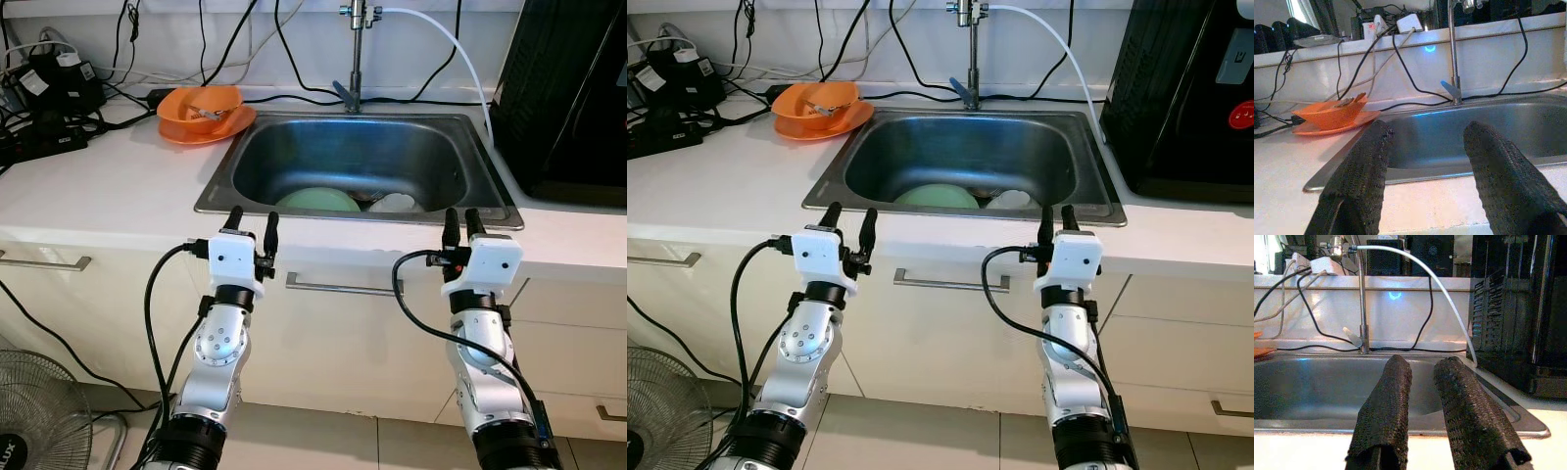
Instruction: Kitchen organization
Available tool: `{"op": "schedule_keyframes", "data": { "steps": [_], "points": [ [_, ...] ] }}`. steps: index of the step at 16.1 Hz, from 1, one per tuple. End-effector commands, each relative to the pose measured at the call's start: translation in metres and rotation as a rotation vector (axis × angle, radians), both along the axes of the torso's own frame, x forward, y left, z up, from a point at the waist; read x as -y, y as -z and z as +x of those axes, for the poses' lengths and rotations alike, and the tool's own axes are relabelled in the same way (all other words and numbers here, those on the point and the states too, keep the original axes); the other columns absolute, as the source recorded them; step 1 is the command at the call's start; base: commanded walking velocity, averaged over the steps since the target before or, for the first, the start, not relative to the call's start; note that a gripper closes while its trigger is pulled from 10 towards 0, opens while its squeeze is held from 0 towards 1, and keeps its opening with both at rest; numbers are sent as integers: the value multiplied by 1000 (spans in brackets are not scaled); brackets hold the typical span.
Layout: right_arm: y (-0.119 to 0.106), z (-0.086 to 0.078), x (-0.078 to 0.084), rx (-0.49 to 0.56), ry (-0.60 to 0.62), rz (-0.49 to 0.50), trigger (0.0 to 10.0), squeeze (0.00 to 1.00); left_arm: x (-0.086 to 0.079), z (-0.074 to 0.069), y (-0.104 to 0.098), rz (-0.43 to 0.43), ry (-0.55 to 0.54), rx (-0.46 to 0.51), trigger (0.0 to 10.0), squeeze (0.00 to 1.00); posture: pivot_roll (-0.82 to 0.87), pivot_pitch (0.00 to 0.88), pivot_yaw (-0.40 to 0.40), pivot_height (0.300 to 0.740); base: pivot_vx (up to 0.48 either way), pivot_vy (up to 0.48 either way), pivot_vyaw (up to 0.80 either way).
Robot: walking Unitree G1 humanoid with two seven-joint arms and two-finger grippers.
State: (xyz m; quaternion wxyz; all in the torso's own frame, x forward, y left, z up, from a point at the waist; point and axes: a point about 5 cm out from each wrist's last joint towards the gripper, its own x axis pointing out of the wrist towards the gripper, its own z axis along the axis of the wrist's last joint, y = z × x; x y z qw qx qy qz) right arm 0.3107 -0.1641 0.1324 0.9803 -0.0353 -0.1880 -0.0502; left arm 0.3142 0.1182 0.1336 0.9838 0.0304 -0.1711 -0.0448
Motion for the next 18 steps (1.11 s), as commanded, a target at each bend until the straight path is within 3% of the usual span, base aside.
{"op": "schedule_keyframes", "data": {
  "steps": [1,10,16,18],
  "points": [
    [0,2,-1,0,-1,-7,10000,0,-3,2,1,10,-19,-6,10000,0,31,19,66,740,0,0,0],
    [3,3,-2,-15,-3,-17,10000,0,-1,2,4,-8,-9,-28,10000,0,30,11,64,740,-300,0,0],
    [9,5,0,-56,-3,-8,10000,0,-2,1,23,1,0,-119,10000,0,35,13,60,740,0,0,0],
    [15,4,-1,-85,-6,-6,10000,0,-7,0,40,-28,-13,-215,10000,0,37,23,56,740,0,0,0]
  ]
}}
